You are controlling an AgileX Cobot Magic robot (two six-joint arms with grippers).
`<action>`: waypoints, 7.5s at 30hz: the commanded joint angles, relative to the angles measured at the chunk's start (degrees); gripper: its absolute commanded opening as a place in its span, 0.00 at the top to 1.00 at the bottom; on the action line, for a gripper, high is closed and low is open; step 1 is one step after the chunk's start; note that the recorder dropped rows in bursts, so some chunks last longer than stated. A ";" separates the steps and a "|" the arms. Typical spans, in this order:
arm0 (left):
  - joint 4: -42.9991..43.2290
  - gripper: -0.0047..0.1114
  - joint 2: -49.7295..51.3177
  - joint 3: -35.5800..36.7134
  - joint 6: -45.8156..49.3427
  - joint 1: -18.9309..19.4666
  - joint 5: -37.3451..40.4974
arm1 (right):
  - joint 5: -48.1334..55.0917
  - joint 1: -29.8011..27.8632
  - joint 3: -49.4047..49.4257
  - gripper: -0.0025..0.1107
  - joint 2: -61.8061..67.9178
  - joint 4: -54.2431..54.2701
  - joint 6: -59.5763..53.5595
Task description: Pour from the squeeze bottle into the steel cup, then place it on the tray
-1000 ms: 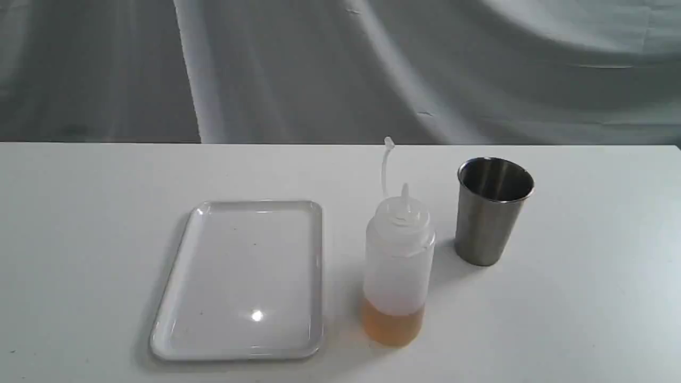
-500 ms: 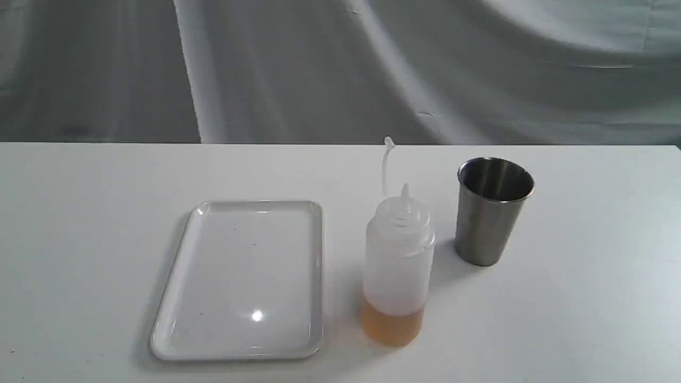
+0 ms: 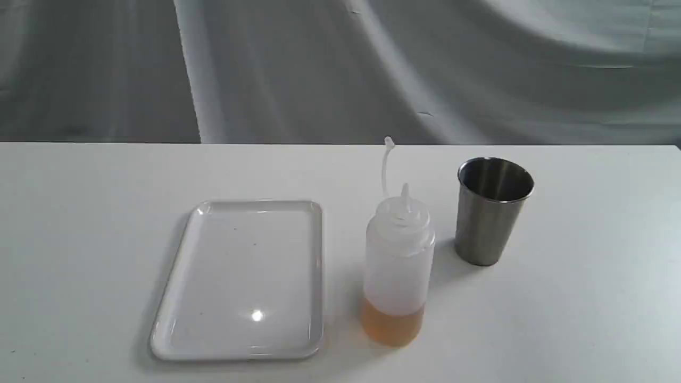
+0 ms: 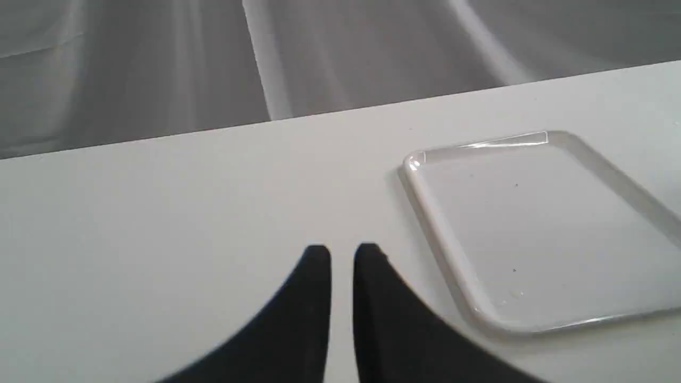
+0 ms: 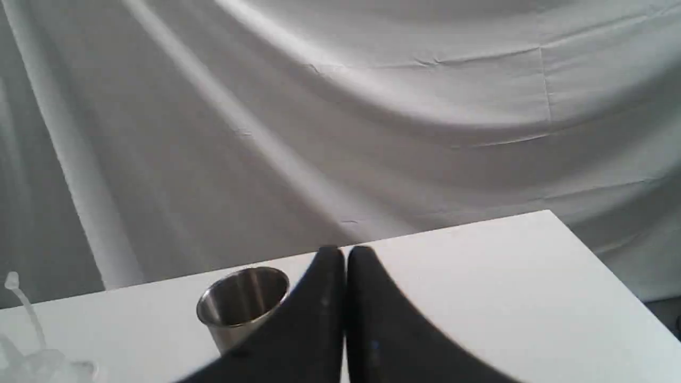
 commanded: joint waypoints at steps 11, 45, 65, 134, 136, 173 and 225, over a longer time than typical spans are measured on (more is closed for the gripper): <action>0.03 0.89 -0.28 0.25 -0.10 -0.18 -0.37 | -4.57 -0.39 -0.48 0.98 1.90 3.36 0.28; 0.03 0.89 -0.28 0.25 -0.10 -0.18 -0.37 | -13.84 33.26 -11.60 0.98 54.10 10.17 -17.72; 0.03 0.89 -0.28 0.25 -0.10 -0.18 -0.37 | -33.57 35.06 -1.86 0.95 68.72 15.40 -18.23; 0.03 0.89 -0.28 0.25 -0.10 -0.18 -0.37 | -36.36 35.06 -21.14 0.05 91.62 16.00 -20.98; 0.03 0.89 -0.28 0.25 -0.10 -0.18 -0.37 | -36.47 35.06 -21.14 0.05 91.62 16.00 -20.82; 0.03 0.89 -0.28 0.25 -0.10 -0.18 -0.37 | -25.83 31.14 -21.23 0.65 78.58 18.97 -16.19; 0.03 0.89 -0.28 0.25 -0.10 -0.18 -0.37 | 14.62 13.80 -39.17 0.65 76.91 -36.84 -5.84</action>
